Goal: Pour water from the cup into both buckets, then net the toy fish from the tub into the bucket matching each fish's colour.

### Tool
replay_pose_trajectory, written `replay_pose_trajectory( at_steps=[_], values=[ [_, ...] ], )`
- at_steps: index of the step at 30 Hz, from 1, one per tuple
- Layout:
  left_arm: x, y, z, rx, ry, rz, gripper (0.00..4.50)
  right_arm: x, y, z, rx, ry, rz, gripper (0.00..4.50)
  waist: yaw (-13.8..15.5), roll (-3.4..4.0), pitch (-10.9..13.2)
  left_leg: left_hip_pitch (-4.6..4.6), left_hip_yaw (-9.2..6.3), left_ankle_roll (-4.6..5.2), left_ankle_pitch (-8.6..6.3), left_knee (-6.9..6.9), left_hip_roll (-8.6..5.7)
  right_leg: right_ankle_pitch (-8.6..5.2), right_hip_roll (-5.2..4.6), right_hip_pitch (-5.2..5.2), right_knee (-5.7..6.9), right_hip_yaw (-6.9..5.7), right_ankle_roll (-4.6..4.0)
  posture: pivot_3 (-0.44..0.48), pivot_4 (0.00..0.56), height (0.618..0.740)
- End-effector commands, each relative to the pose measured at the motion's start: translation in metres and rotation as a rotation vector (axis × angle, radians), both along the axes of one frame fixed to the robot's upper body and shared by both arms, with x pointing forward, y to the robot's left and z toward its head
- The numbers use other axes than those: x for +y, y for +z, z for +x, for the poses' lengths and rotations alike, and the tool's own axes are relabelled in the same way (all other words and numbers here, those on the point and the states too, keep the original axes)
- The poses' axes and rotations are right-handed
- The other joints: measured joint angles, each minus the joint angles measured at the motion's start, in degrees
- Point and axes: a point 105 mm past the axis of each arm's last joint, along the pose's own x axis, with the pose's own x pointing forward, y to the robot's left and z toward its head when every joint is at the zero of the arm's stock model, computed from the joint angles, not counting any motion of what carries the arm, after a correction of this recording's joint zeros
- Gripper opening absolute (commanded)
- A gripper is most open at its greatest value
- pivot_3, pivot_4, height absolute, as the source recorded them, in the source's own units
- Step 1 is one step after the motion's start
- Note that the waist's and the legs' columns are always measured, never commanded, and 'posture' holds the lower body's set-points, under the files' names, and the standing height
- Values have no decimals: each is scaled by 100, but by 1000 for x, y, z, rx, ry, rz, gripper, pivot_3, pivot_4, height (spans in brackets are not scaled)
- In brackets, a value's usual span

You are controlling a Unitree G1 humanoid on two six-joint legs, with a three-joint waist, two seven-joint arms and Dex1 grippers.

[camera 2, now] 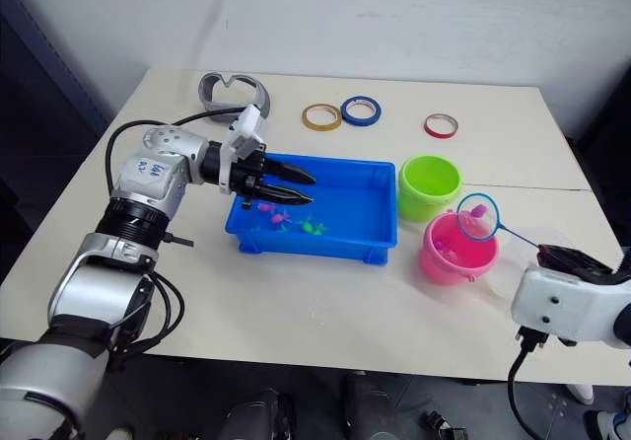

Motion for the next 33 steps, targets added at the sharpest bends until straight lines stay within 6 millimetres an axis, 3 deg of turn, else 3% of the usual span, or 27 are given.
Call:
replay_pose_trajectory(
  at_steps=[1, 7, 13, 19, 23, 26, 33],
  values=[
    [-2, 18, 0, -62, -15, -24, 2115, -5, -1, -4, -21, 28, -142, 0, 6, 0, 0, 0, 0, 0, 0, 0, 0, 0, 0, 0, 0, -1, 0, 0, 150, 738],
    [-3, 18, 1, -65, -19, -26, 2115, -12, -6, -7, -29, 66, -272, 0, -9, 0, 0, 8, 7, -1, 0, 2, -1, 0, 1, 1, 7, 5, 0, 0, 150, 738],
    [-3, 18, 1, -68, -20, -23, 2115, -14, 2, -2, -99, 112, -371, 0, -12, 0, 0, 10, 7, -3, 2, 3, -1, 0, 2, 2, 10, 6, -1, 0, 150, 738],
    [-3, 18, 1, -70, -19, -20, 2115, -18, 0, -1, -105, 101, -344, 0, -5, 0, 0, 10, 7, -4, 2, 3, -1, 0, 2, 2, 11, 6, -1, 0, 150, 738],
    [-1, 18, 2, -69, -15, -19, 2115, -16, -5, -3, -69, 75, -263, 0, -8, 0, 0, 11, 7, -4, 2, 3, -2, 0, 2, 2, 12, 7, -1, 0, 150, 738],
    [5, 18, 4, -63, 15, -21, 2115, -4, -1, -5, -23, 52, -67, 0, -19, 0, 0, 13, 7, -4, 2, 4, -1, 0, 2, 3, 15, 7, -1, 0, 150, 738],
    [37, 15, 14, -66, 155, 3, 2115, 15, 24, 13, 5, 33, 222, 0, -115, 1, 0, 23, 6, -7, 5, 11, 0, 0, 1, 7, 32, 10, -1, 0, 150, 738]
  ],
)
